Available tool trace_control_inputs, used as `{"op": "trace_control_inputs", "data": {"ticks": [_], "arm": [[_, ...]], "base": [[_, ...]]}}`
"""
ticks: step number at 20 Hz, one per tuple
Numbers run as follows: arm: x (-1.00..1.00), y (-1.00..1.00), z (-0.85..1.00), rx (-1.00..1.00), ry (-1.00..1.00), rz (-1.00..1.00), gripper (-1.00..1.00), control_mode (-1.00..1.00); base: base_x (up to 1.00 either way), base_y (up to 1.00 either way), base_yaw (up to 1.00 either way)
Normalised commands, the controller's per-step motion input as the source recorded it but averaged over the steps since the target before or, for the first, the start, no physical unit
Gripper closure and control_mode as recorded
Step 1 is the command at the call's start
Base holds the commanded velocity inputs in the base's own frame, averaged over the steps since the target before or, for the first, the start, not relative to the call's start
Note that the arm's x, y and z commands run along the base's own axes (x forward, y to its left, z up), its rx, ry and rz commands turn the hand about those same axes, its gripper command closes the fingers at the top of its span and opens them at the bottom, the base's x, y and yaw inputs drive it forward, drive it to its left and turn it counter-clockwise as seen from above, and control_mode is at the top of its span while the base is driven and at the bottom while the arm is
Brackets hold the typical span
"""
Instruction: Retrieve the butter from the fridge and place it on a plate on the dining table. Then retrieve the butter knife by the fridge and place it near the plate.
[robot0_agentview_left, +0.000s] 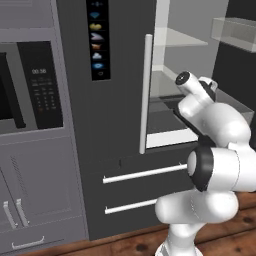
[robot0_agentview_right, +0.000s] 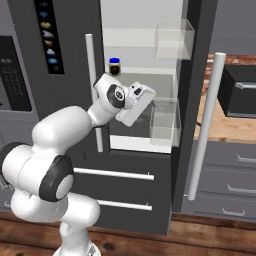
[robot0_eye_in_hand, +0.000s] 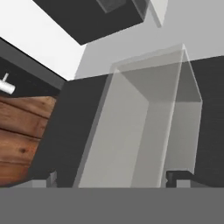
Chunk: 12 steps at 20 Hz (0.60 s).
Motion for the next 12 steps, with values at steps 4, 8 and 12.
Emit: {"op": "trace_control_inputs", "data": {"ticks": [4, 8, 12], "arm": [[0.00, 0.84, 0.00, 0.18, 0.00, -0.06, -1.00, -1.00], [0.02, 0.71, 0.00, 0.36, -0.12, -0.14, -1.00, -1.00], [0.02, 0.56, 0.00, 0.53, -0.13, -0.22, -1.00, -1.00]], "base": [[0.00, 0.00, 0.00], [0.00, 0.00, 0.00], [0.00, 0.00, 0.00]]}}
